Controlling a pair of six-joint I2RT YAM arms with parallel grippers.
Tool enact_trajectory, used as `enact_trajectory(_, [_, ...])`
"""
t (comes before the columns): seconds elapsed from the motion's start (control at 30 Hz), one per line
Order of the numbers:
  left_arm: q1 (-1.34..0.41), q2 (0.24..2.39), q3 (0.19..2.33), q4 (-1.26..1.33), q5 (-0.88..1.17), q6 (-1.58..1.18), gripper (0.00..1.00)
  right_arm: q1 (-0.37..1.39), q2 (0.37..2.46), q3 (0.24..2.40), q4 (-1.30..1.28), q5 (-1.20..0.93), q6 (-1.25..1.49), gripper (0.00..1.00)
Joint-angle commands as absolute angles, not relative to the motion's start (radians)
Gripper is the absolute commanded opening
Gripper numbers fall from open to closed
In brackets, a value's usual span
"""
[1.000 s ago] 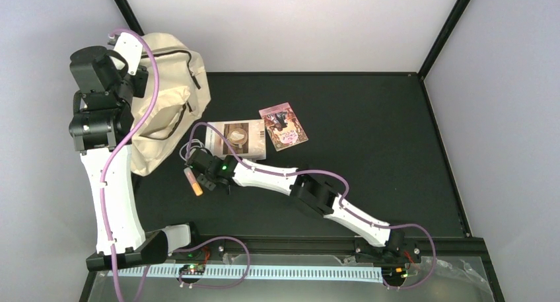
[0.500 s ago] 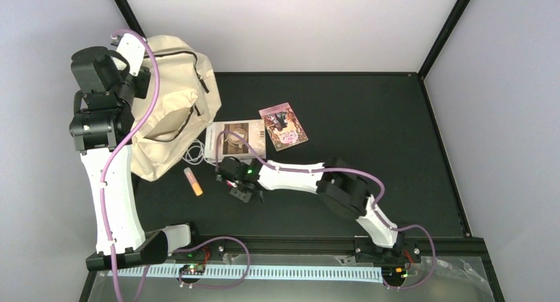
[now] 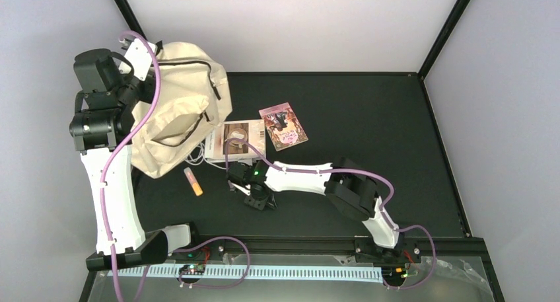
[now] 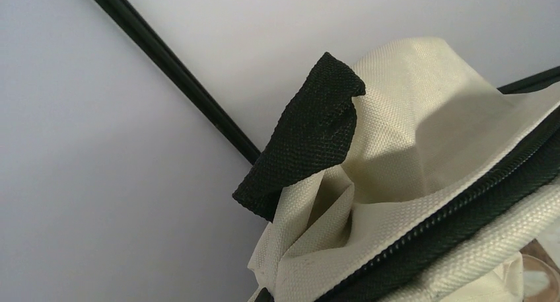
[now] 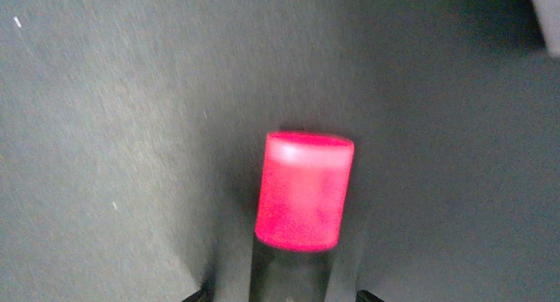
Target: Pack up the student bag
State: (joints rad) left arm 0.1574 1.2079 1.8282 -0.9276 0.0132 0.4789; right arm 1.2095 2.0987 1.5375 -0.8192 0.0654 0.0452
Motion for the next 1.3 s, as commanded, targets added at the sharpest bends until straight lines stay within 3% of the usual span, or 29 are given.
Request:
enact_trajectory(0.0, [0.160, 1.166, 1.884, -0.869, 0.083, 0.475, 0.02, 1.206, 2.175, 1.625, -0.844, 0.102, 0.035, 0.58])
enact_trajectory(0.07, [0.160, 1.164, 1.882, -0.869, 0.085, 0.478, 0.02, 1.207, 2.203, 1.661, -0.862, 0.096, 0.025, 0.55])
enact_trajectory(0.23, [0.160, 1.160, 1.879, -0.875, 0.087, 0.485, 0.02, 1.207, 2.217, 1.665, -0.878, 0.080, 0.030, 0.32])
enact_trajectory(0.43, [0.160, 1.158, 1.878, -0.890, 0.123, 0.491, 0.02, 1.203, 2.153, 1.612, -0.863, 0.087, 0.040, 0.15])
enact_trajectory(0.67, [0.138, 1.164, 1.911, -1.014, 0.338, 0.516, 0.02, 1.204, 1.866, 1.557, -0.738, -0.033, -0.053, 0.05])
enact_trajectory(0.93, [0.079, 1.178, 2.009, -1.101, 0.616, 0.414, 0.02, 1.203, 1.406, 1.351, -0.068, -0.376, -0.242, 0.05])
enact_trajectory(1.07, [0.057, 1.180, 2.022, -1.100, 0.653, 0.372, 0.02, 1.204, 1.462, 1.386, 0.130, -0.346, -0.272, 0.03])
enact_trajectory(1.27, [0.044, 1.167, 2.027, -1.109, 0.669, 0.357, 0.02, 1.206, 1.699, 1.702, -0.135, -0.227, -0.405, 0.02])
